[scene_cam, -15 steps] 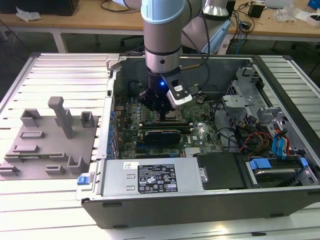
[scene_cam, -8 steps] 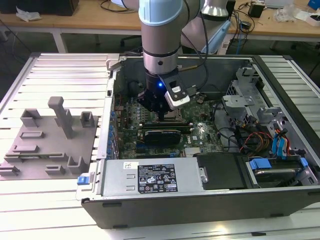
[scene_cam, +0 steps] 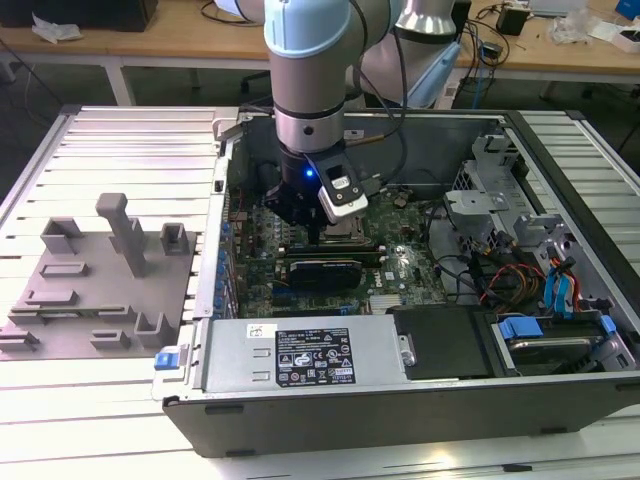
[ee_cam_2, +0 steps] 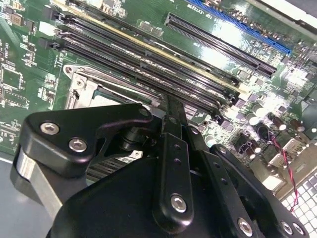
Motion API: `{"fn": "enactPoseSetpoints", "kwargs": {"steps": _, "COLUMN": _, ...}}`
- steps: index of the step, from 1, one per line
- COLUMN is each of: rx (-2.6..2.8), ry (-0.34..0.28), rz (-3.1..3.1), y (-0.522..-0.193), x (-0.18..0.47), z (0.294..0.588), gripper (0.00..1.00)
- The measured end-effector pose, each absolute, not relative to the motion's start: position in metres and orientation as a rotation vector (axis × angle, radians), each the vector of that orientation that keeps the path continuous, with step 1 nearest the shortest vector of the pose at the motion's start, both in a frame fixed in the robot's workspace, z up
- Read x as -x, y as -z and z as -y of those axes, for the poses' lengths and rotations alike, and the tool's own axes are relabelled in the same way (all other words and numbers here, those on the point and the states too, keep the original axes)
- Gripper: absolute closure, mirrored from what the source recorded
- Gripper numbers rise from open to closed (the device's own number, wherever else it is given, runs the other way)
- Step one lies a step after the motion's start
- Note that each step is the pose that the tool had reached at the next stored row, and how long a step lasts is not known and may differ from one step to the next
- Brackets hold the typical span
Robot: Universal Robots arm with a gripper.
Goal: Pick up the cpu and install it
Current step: 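Install the second cpu locking lever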
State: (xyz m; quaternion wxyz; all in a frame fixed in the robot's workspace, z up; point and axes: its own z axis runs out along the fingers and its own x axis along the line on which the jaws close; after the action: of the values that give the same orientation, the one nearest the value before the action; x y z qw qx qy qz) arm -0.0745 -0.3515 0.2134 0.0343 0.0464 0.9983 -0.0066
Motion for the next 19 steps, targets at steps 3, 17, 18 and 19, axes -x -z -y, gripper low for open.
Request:
{"fn": "enactPoseSetpoints", "kwargs": {"steps": 3, "rx": -0.143, "ry": 0.018, "rz": -3.070, "y": -0.213, "x": 0.075, "z": 0.352, "gripper": 0.89}}
{"fn": "enactPoseSetpoints", "kwargs": {"steps": 17, "rx": -0.150, "ry": -0.112, "rz": -3.088, "y": -0.213, "x": 0.072, "z": 0.367, "gripper": 0.89}}
{"fn": "enactPoseSetpoints", "kwargs": {"steps": 18, "rx": -0.150, "ry": -0.118, "rz": -3.094, "y": -0.212, "x": 0.072, "z": 0.367, "gripper": 0.89}}
{"fn": "enactPoseSetpoints", "kwargs": {"steps": 19, "rx": -0.151, "ry": -0.127, "rz": -3.103, "y": -0.212, "x": 0.072, "z": 0.367, "gripper": 0.89}}
